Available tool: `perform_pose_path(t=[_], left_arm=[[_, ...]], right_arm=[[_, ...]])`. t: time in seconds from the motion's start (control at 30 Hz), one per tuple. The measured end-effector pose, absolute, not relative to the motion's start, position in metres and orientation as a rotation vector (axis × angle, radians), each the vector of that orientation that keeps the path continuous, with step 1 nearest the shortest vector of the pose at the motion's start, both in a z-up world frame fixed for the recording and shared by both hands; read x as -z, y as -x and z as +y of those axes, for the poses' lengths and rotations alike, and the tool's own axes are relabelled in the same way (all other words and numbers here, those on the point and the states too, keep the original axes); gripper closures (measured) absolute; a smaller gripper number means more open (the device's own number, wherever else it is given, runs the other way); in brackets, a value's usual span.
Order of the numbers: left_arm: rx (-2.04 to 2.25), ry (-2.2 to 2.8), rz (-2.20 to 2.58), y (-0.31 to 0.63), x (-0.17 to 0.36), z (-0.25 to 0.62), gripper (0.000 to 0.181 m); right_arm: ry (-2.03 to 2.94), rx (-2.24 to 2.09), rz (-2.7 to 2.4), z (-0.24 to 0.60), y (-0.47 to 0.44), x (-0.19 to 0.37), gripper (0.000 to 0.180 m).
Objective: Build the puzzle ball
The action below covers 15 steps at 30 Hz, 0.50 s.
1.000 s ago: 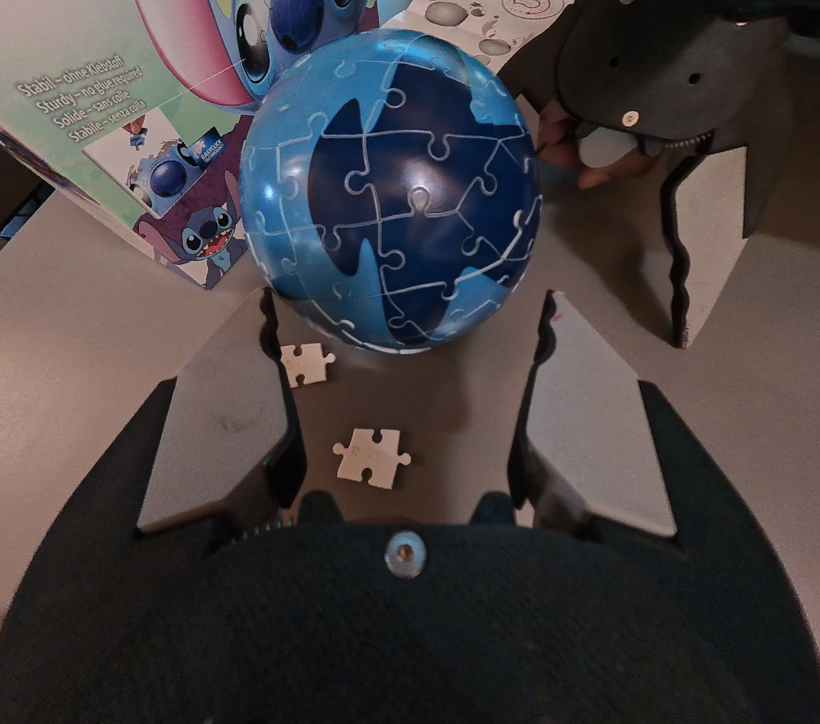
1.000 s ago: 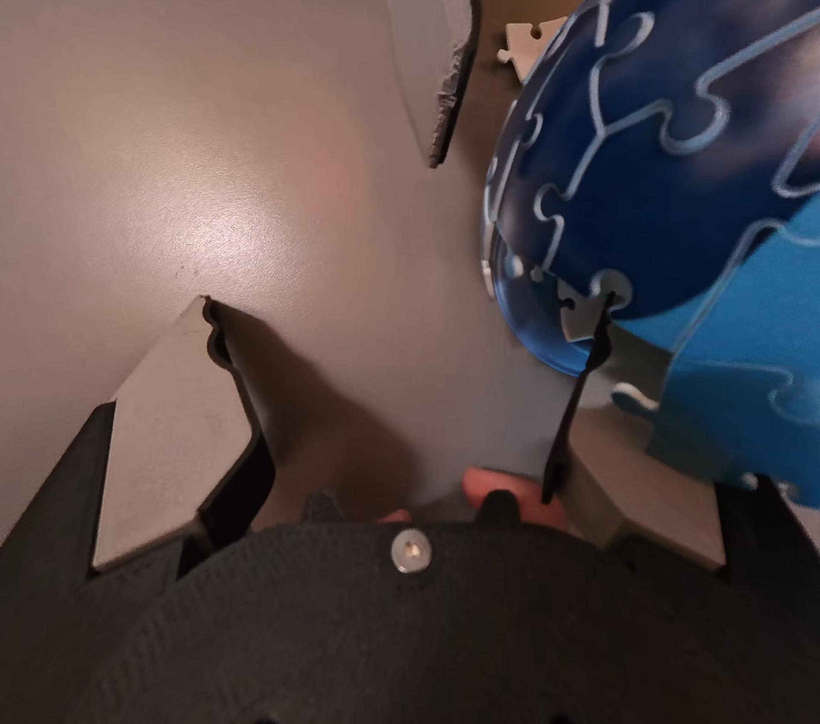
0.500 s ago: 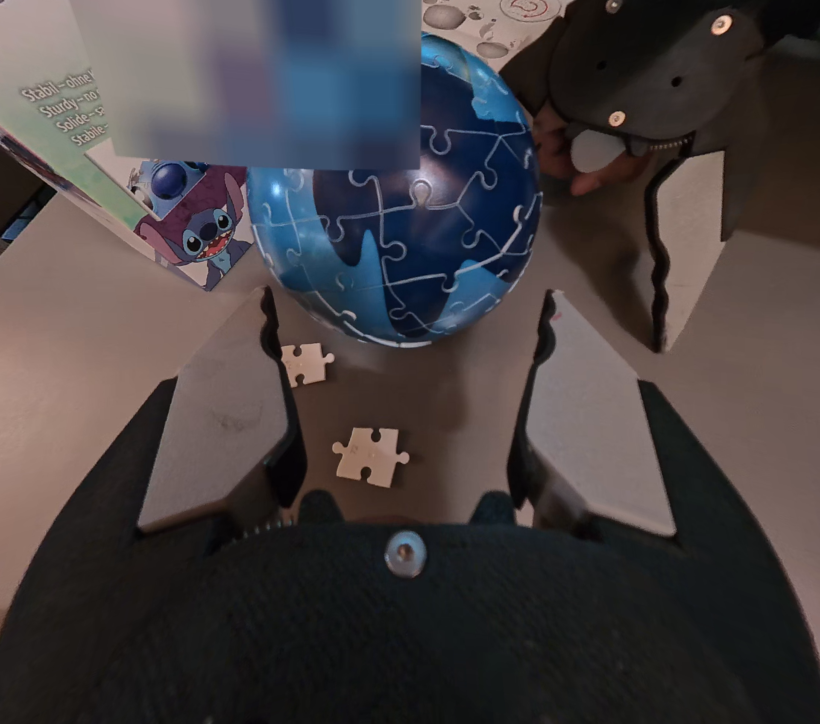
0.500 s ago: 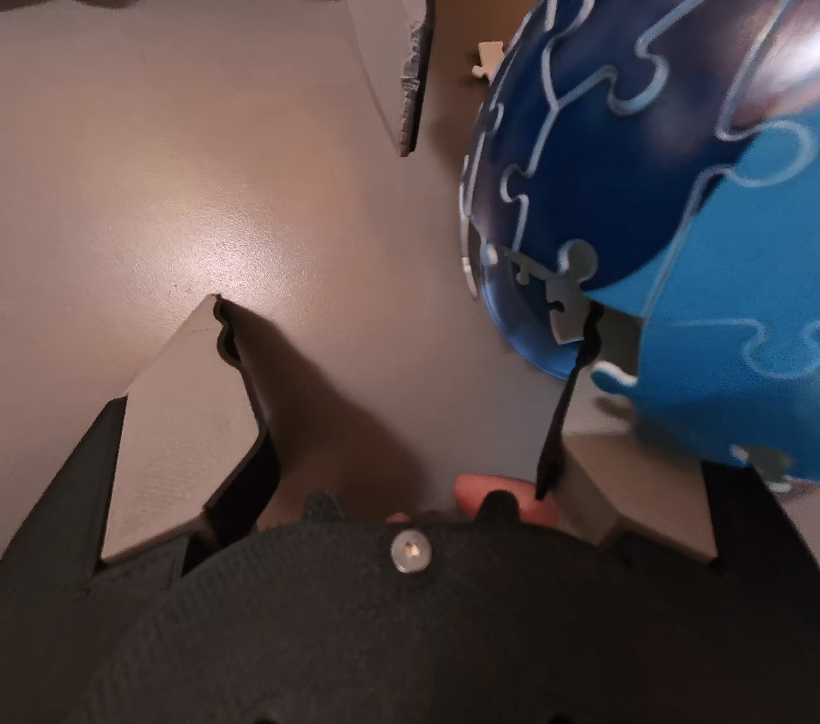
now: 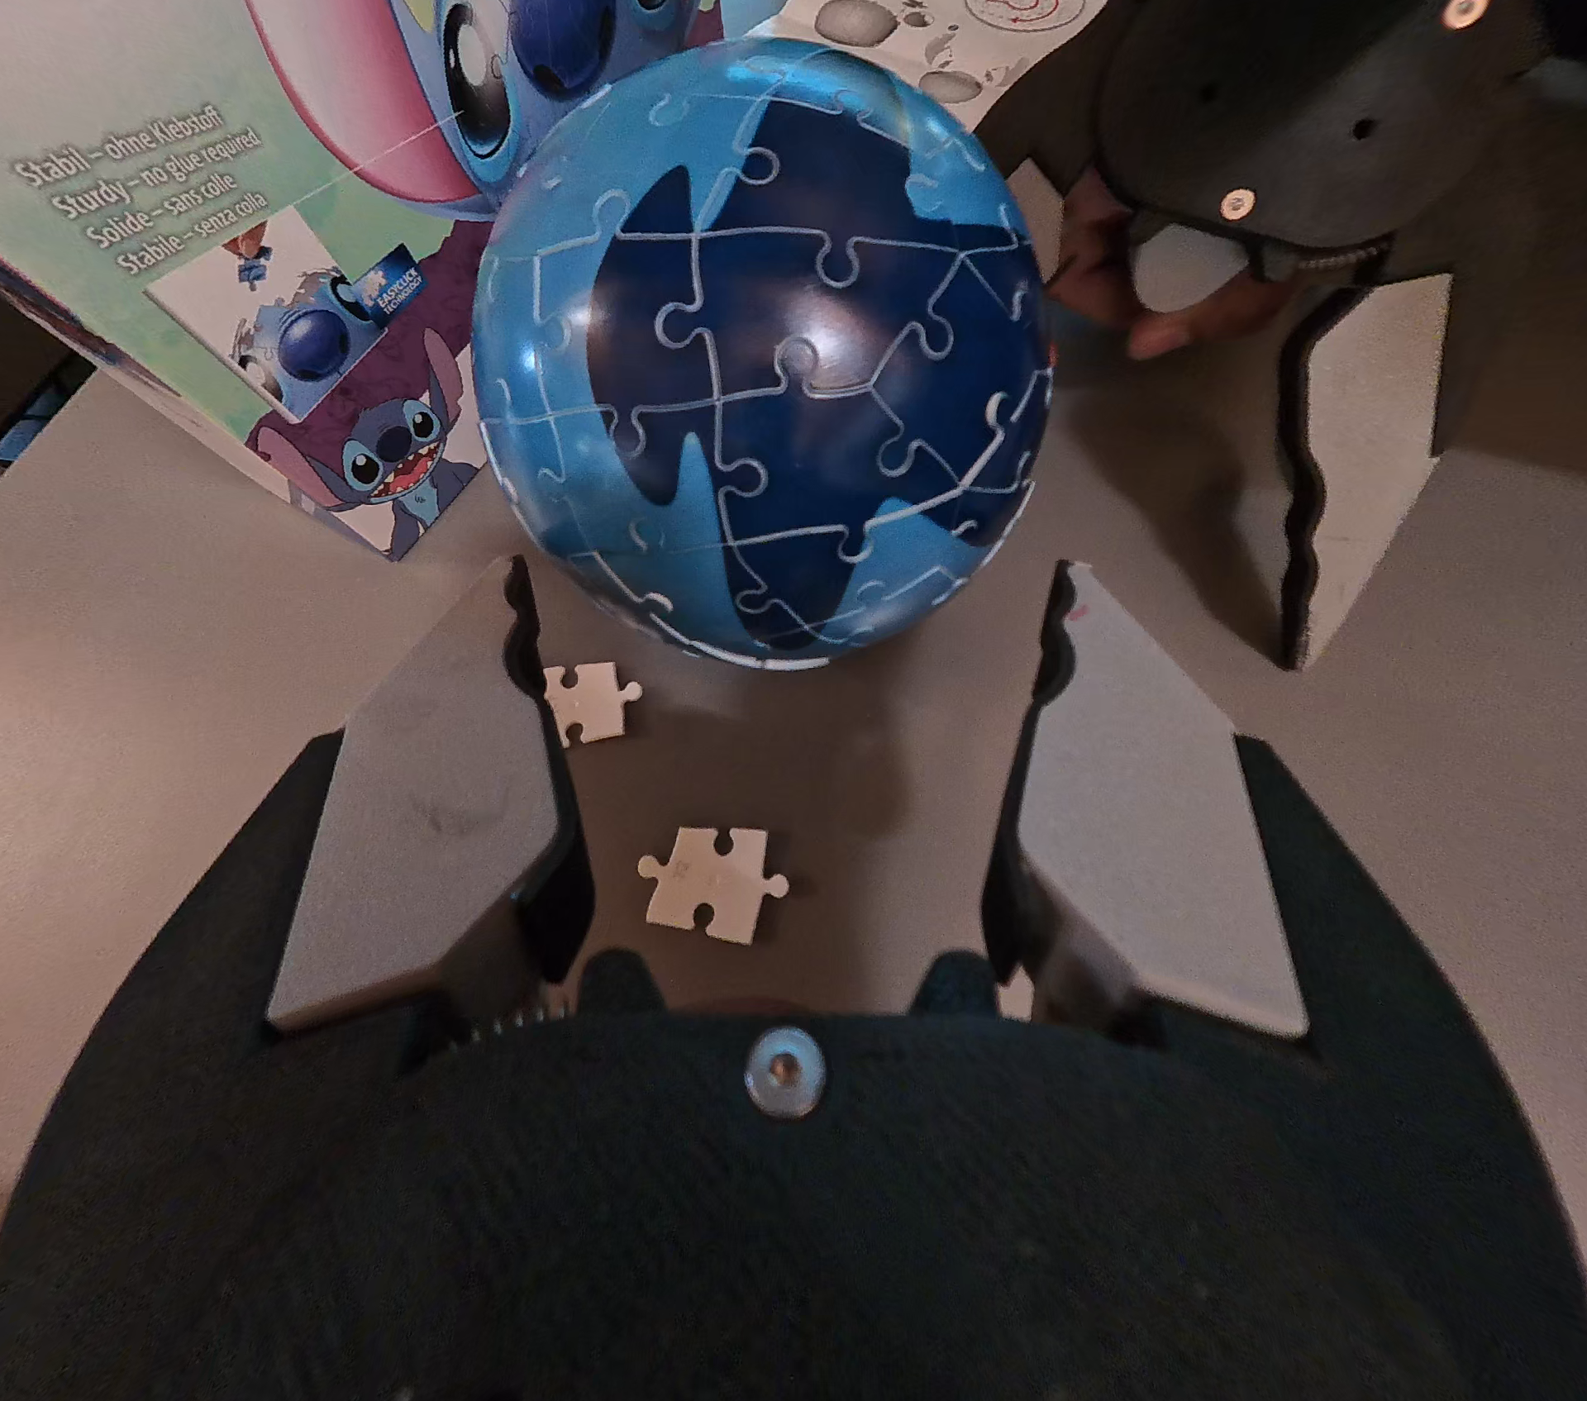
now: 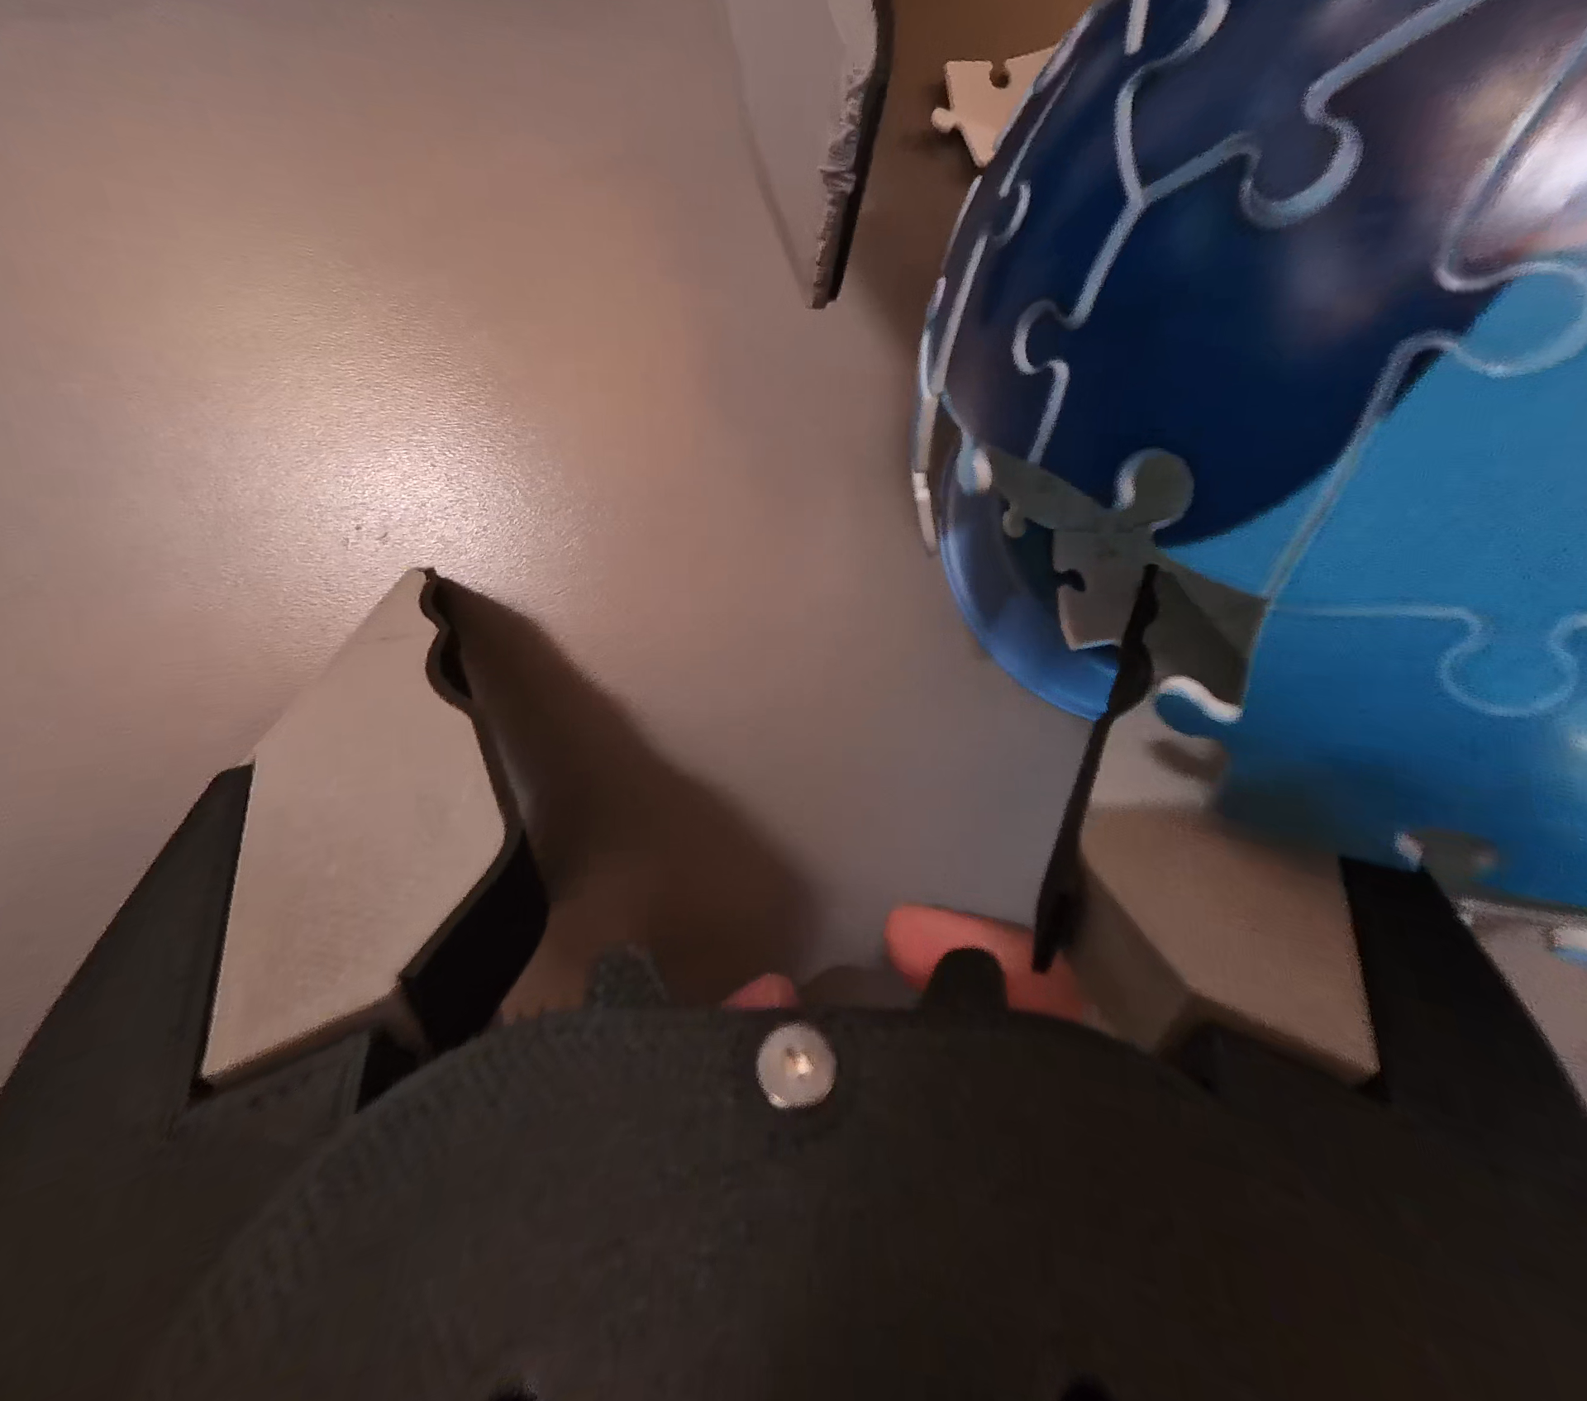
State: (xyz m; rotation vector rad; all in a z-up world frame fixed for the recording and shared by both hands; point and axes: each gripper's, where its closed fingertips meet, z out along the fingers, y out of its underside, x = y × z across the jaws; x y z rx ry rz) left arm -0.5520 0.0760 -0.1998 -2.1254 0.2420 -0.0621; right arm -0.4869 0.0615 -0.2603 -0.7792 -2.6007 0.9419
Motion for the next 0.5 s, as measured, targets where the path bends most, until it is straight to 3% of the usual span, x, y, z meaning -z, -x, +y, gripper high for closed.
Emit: perform_pose_path(t=[0.5], left_arm=[[0.063, 2.114, 0.241, 0.5511, 0.1968, 0.0764, 0.066]], right_arm=[[0.827, -0.864, -2.633, 0.0657, 0.4854, 0.2626, 0.032]])
